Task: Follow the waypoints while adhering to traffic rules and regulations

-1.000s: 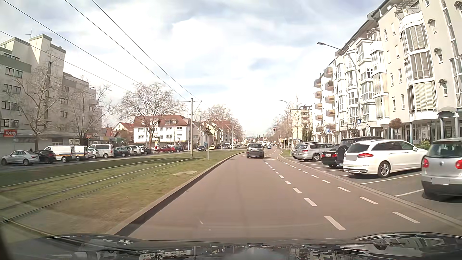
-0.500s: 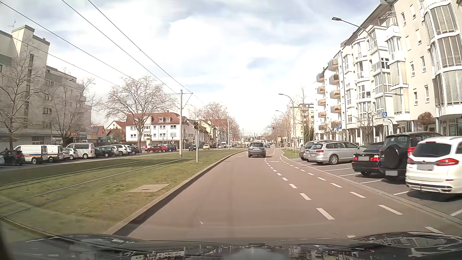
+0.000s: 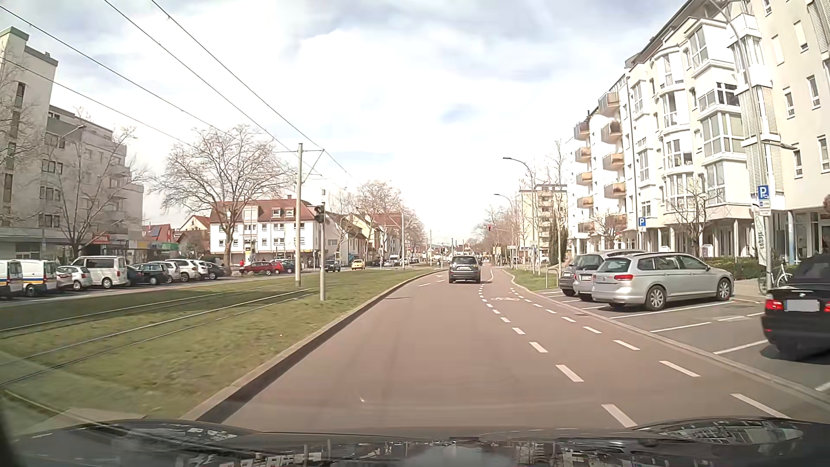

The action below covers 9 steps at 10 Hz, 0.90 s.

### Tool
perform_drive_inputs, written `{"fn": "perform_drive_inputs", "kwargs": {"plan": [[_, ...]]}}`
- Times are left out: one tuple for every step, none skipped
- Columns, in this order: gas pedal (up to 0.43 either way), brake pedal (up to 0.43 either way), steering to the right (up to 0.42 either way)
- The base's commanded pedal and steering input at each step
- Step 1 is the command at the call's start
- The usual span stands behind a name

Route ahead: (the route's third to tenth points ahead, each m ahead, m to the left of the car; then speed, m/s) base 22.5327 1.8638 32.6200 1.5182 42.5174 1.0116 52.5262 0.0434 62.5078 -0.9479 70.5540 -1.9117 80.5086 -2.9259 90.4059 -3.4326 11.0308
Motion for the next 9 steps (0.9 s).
{"fn": "perform_drive_inputs", "kwargs": {"plan": [[0.118,0.0,0.015],[0.118,0.0,0.016],[0.118,0.0,0.016],[0.118,0.0,0.018],[0.118,0.0,0.019],[0.11,0.0,0.019],[0.11,0.0,0.02],[0.11,0.0,0.021],[0.11,0.0,0.021]]}}
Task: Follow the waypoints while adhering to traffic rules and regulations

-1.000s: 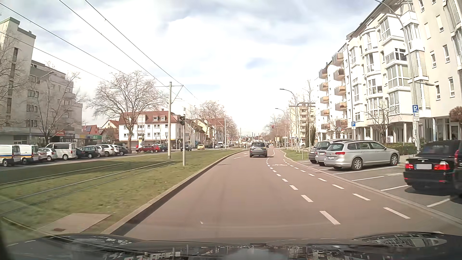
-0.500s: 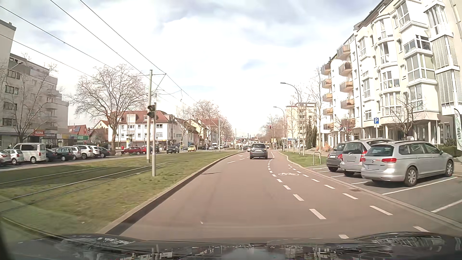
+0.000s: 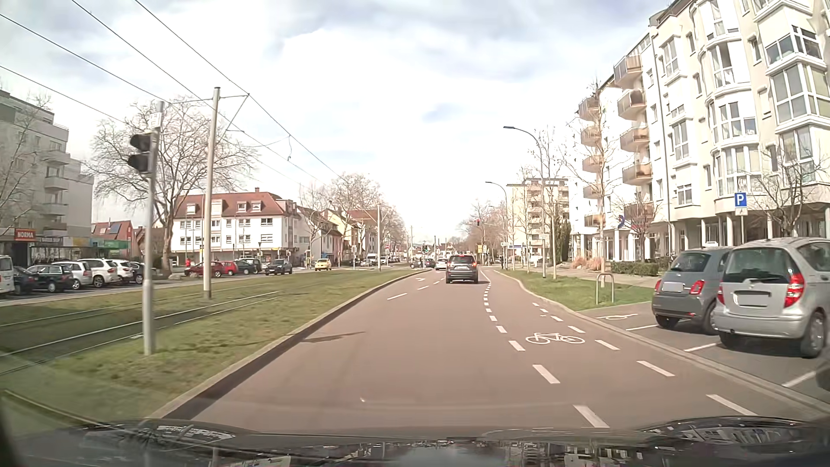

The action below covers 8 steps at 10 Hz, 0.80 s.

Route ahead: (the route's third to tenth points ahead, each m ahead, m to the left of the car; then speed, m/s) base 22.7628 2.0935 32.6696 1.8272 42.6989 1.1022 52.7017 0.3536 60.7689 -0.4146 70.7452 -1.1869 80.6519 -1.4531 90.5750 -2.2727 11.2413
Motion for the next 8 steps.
{"fn": "perform_drive_inputs", "kwargs": {"plan": [[0.11,0.0,0.021],[0.11,0.0,0.021],[0.098,0.0,0.021],[0.047,0.0,0.021],[0.0,0.0,0.021],[0.0,0.0,0.021],[0.0,0.0,0.021],[0.0,0.0,0.021]]}}
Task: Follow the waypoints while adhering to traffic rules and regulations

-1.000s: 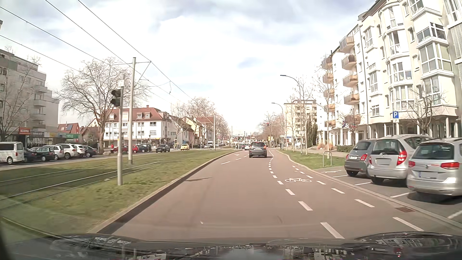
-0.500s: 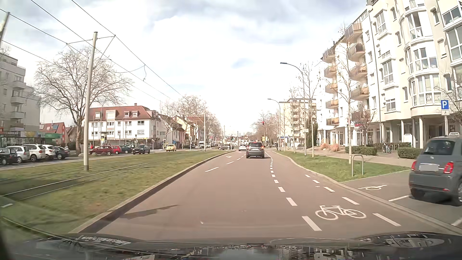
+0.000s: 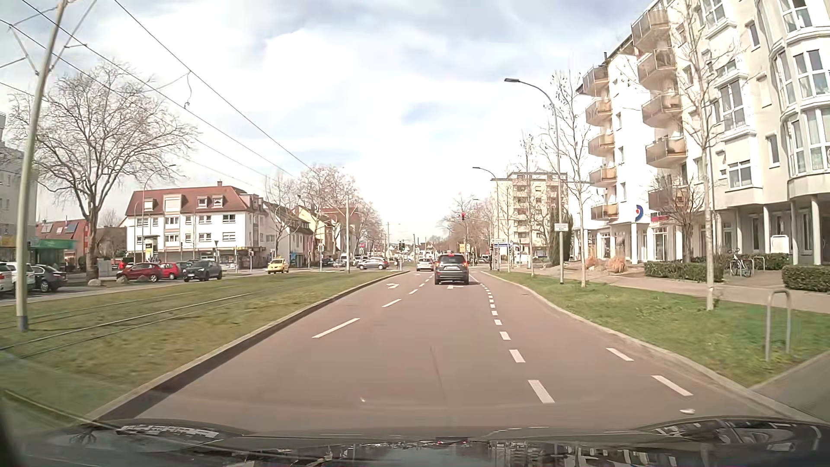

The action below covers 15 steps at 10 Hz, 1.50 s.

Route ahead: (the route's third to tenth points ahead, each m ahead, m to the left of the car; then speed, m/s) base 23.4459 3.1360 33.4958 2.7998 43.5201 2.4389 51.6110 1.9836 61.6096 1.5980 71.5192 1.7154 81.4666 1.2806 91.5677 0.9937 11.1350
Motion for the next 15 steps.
{"fn": "perform_drive_inputs", "kwargs": {"plan": [[0.0,0.0,0.021],[0.0,0.0,0.02],[0.0,0.0,0.019],[0.0,0.0,0.019],[0.0,0.0,0.019],[0.0,0.0,0.019],[0.0,0.0,0.016],[0.0,0.0,0.013],[0.0,0.0,0.011],[0.0,0.0,0.006],[0.0,0.0,0.005],[0.0,0.0,0.005],[0.0,0.024,0.005],[0.0,0.11,0.005],[0.0,0.159,0.005]]}}
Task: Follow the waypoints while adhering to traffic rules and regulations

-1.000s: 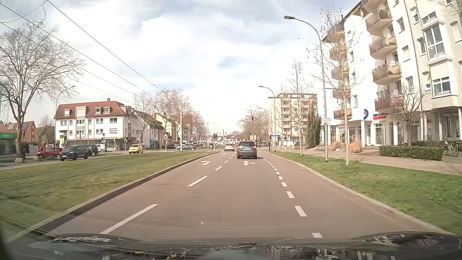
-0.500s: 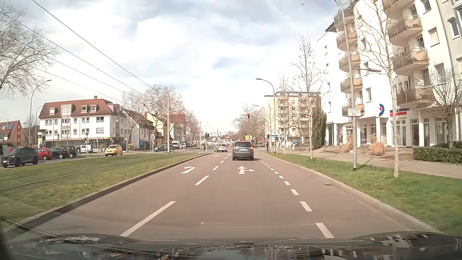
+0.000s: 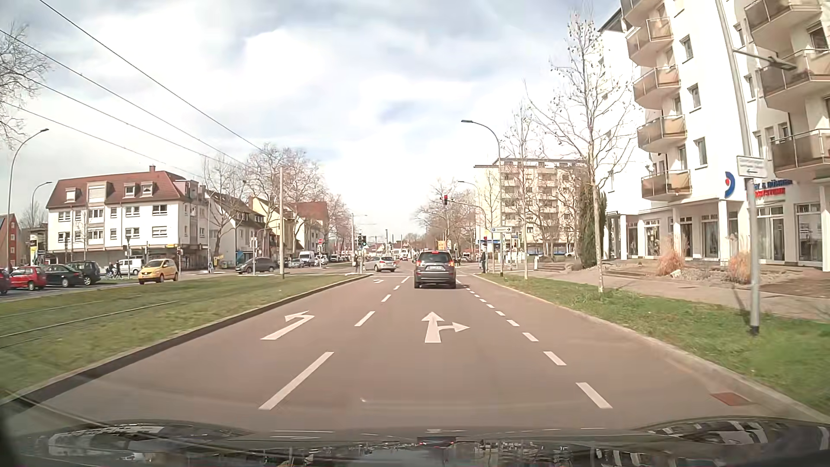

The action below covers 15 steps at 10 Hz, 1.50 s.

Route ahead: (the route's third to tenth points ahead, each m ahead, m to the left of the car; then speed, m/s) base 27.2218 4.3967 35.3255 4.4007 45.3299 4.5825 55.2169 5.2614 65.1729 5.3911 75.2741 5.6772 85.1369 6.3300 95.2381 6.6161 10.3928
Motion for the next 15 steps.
{"fn": "perform_drive_inputs", "kwargs": {"plan": [[0.0,0.183,0.005],[0.0,0.207,0.005],[0.0,0.226,0.005],[0.0,0.226,0.005],[0.0,0.232,0.005],[0.0,0.232,0.004],[0.0,0.244,0.002],[0.0,0.244,0.0],[0.0,0.25,-0.001],[0.0,0.25,-0.001],[0.0,0.256,0.0],[0.0,0.256,-0.001],[0.0,0.256,-0.001],[0.0,0.256,-0.001],[0.0,0.256,-0.001]]}}
